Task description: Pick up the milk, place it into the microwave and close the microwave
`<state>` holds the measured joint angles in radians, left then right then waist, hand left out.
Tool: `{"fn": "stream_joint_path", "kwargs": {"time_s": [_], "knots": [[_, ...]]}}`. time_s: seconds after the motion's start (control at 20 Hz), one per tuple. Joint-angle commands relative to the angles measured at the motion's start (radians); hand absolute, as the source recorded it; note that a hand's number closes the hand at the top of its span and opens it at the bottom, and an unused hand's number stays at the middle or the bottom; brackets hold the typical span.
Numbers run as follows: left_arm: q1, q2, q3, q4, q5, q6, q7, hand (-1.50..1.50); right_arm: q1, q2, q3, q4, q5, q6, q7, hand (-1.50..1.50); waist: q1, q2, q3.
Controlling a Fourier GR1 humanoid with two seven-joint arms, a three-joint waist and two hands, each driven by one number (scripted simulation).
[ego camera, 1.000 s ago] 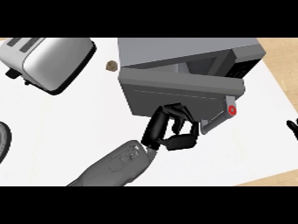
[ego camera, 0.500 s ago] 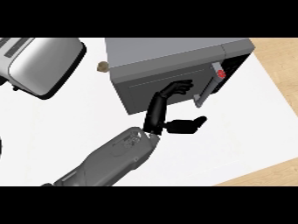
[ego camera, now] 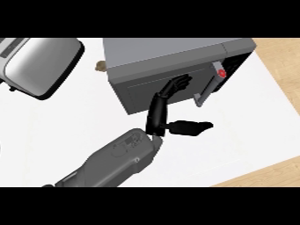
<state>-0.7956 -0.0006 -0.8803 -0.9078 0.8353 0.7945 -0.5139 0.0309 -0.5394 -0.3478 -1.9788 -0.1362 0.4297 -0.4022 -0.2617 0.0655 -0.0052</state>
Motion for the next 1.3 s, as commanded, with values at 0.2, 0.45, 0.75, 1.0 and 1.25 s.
{"fn": "stream_joint_path", "kwargs": {"time_s": [0.2,0.45,0.75,1.0,1.25], "knots": [[-0.092,0.001,0.062,0.068,0.073,0.031,-0.031,-1.50,-0.064,-0.028,-0.014,0.034,0.024,-0.016,0.000,1.50,0.004,0.020,0.003],[-0.091,0.001,0.055,0.080,0.107,0.026,-0.051,-1.50,-0.100,-0.049,-0.015,0.046,0.030,-0.018,0.011,1.50,0.011,0.021,0.001],[-0.094,0.001,0.049,0.095,0.136,0.020,-0.085,-1.50,-0.124,-0.058,-0.013,0.071,0.038,-0.022,0.018,1.50,-0.001,0.027,0.002],[-0.097,0.001,0.036,0.085,0.155,0.007,-0.105,-1.50,-0.113,0.093,0.071,0.178,-0.208,0.040,0.057,-1.50,0.011,0.039,0.007],[-0.108,0.001,0.035,0.105,0.177,0.000,-0.123,-1.50,-0.142,0.066,0.055,0.231,-0.276,0.076,0.085,-1.50,0.004,0.034,0.006]]}}
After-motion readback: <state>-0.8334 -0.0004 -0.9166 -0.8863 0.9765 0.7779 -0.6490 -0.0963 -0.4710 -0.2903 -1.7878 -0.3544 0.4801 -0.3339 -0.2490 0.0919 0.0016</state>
